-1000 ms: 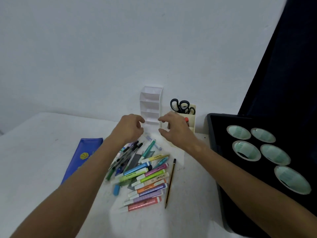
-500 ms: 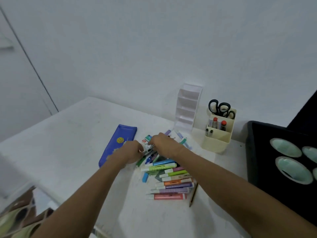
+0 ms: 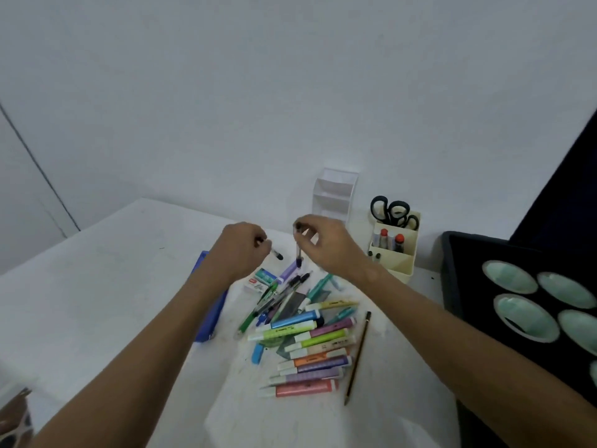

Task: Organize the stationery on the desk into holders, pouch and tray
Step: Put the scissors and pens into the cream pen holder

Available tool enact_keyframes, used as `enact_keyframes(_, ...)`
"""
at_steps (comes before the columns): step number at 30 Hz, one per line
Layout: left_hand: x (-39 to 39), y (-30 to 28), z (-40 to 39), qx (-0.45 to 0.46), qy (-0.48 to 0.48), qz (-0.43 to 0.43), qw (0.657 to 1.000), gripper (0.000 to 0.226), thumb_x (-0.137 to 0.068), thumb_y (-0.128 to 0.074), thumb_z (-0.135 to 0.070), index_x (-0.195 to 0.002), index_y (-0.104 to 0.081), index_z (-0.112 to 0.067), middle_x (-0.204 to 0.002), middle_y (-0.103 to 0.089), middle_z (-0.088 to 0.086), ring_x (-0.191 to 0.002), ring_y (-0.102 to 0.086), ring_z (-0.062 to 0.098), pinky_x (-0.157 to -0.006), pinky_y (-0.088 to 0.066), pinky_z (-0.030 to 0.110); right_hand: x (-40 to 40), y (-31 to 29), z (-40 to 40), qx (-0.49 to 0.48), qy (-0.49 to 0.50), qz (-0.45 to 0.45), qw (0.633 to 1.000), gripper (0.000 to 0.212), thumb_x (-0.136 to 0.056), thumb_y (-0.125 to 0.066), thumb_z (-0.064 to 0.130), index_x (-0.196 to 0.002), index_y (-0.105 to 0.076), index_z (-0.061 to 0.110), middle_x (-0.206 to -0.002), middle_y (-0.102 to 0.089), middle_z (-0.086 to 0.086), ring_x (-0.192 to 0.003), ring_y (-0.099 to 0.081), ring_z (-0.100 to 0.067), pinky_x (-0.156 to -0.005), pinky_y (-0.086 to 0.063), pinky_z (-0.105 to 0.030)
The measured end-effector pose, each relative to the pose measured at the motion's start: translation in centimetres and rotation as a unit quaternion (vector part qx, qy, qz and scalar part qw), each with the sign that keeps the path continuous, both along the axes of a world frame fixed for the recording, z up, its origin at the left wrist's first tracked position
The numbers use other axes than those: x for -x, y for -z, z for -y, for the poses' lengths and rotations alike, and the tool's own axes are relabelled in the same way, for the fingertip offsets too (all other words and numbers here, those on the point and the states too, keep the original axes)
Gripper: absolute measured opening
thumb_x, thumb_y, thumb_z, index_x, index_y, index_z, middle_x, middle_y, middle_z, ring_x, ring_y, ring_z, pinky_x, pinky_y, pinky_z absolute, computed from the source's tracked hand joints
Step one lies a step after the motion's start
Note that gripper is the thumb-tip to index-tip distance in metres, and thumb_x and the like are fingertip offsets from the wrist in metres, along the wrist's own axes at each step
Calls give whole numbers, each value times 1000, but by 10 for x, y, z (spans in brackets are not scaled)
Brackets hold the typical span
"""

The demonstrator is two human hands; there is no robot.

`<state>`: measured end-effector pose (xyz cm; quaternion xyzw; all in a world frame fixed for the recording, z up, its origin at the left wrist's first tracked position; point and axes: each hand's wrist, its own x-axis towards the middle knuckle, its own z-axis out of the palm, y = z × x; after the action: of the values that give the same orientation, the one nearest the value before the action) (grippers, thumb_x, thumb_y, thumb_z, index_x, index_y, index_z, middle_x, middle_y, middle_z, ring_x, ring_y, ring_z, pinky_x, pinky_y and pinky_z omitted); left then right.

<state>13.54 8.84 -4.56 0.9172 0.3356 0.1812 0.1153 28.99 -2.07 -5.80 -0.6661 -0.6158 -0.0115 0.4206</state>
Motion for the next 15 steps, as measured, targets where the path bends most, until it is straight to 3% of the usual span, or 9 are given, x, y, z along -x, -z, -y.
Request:
enact_keyframes(3, -25, -34, 20, -19, 50, 88, 995, 19, -89, -61, -28, -96, -71, -14, -86, -71, -2, -76, -60, 12, -72, -36, 20, -16, -37, 31, -86, 50, -58, 993, 16, -85, -65, 8, -101, -68, 6, -86, -70, -2, -78, -64, -9, -66, -46, -9)
enact_keyframes(7, -66, -63, 50, -4, 117, 159, 980, 22, -85, -67, -34, -94, -72, -14, -77, -66, -7, -74, -62, 11, -77, -47, 23, -40, -70, 79, -124, 114, -97, 981, 15, -86, -67, 14, -101, -69, 13, -86, -69, 5, -77, -65, -7, -64, -52, -15)
enact_keyframes(11, -105, -70, 78, 19, 188, 181, 965, 24, -83, -71, -35, -91, -75, -12, -82, -71, -2, -76, -63, 10, -72, -46, 17, -62, -69, 117, -128, 187, -72, 971, 15, -85, -69, 11, -99, -70, 12, -85, -68, 6, -77, -64, -3, -65, -51, -11)
enact_keyframes(15, -138, -54, 95, 49, 222, 134, 965, 26, -84, -70, -33, -93, -74, -10, -83, -73, 6, -78, -66, 19, -75, -52, 32, -82, -44, 132, -92, 239, -69, 964, 15, -82, -70, 9, -98, -72, 11, -85, -70, 3, -76, -63, -1, -70, -53, -11)
